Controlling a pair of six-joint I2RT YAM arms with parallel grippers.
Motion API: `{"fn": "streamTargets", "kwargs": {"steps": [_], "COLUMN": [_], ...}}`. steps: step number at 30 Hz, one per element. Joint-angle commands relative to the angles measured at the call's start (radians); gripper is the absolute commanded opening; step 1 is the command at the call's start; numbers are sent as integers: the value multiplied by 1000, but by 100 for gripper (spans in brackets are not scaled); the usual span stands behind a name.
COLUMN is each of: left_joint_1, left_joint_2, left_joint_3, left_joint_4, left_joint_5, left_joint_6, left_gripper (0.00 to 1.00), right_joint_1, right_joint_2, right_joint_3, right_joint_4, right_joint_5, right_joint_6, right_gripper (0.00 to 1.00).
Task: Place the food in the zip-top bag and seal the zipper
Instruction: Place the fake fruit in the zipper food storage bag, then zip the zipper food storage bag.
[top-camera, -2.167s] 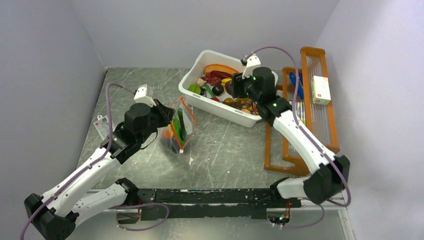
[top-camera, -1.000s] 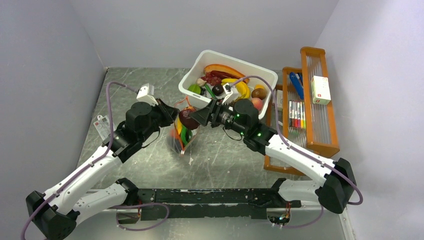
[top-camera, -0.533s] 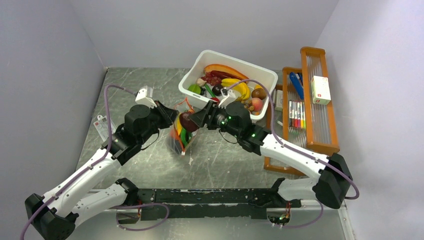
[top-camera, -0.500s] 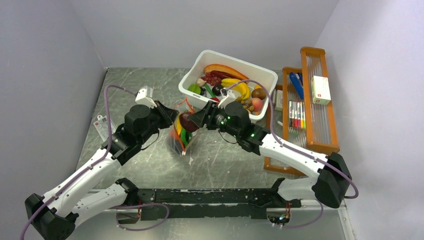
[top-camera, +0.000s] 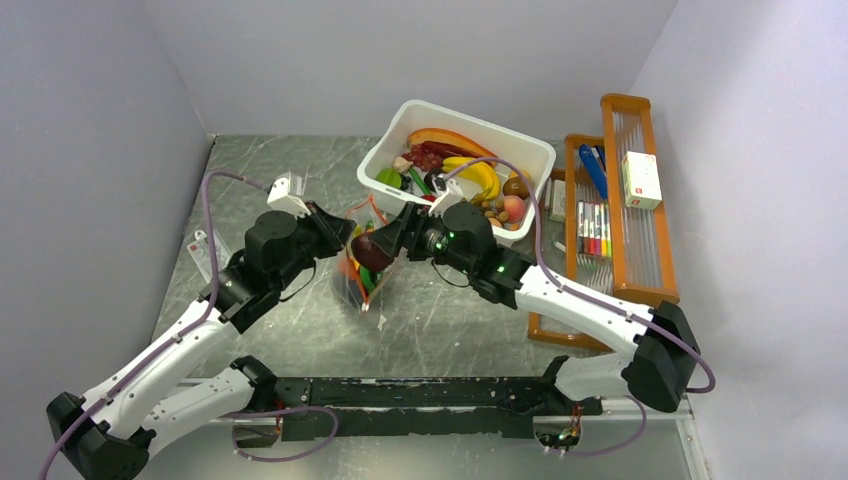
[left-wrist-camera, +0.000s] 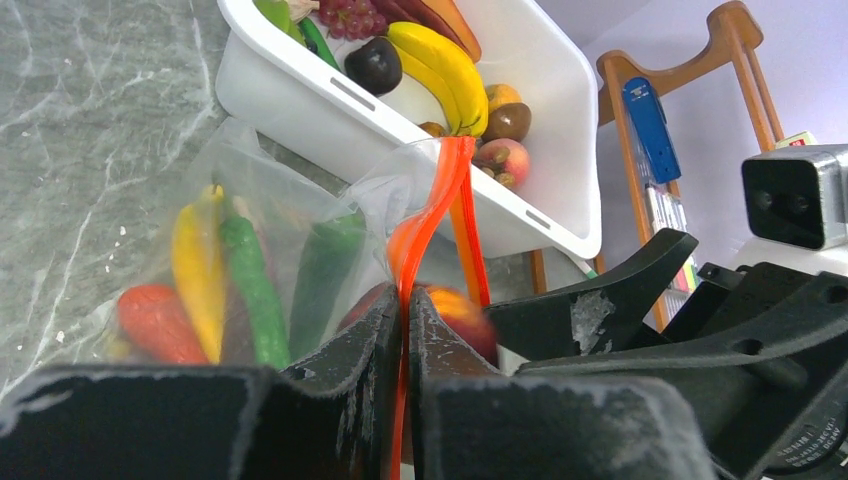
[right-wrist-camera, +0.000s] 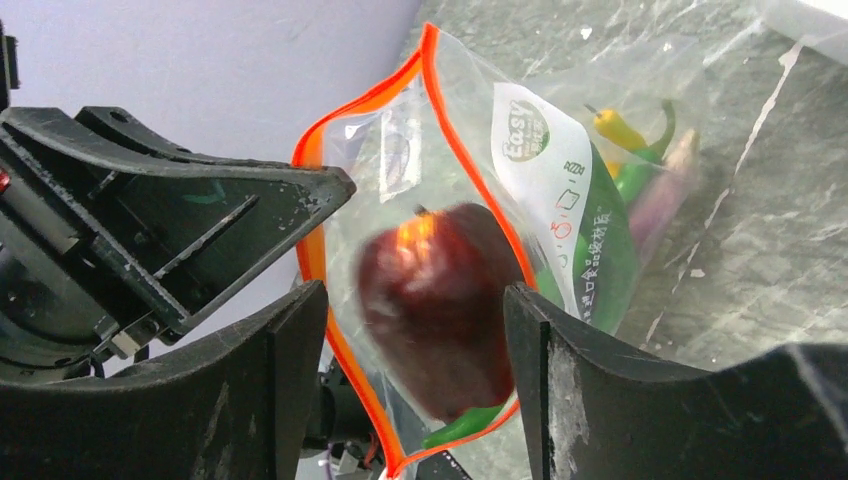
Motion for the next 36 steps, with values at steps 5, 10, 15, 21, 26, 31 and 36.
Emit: {"fn": "streamTargets", "kwargs": {"steps": [5,10,15,21,26,31,36], "left_joint_1": [6,5,5,5,5,4,6], "left_joint_2": [-17,-21,-29,-22,-12,2,19], "left_joint_3": [0,-5,-8,0,5,26,54], "left_joint_4": [17,8,10,31,80,142,149], "left_joint_5": [-10,-38,-79,-144,-179,-166,-180], "left_joint_6": [3,0,-26,-97,-153,-189,-207], "left_gripper": [7,7,7,7,7,7,7], "right_joint_1": [5,10,56,175,315,409,460], "right_joint_2": [-52,-83,-121,-183,-193,-182,-155], "right_joint_3": [33,37,71,-21,-68,-170,-229], "right_joint_4": [-26,-71,-219,-209,-166,-54,101], "right_joint_5": [5,-16,66,211,350,449,498], "right_joint_6": [-89,-120,-141,-92,-127,-217,-292], "right_gripper": [67,62,57,53,54,59,59]}}
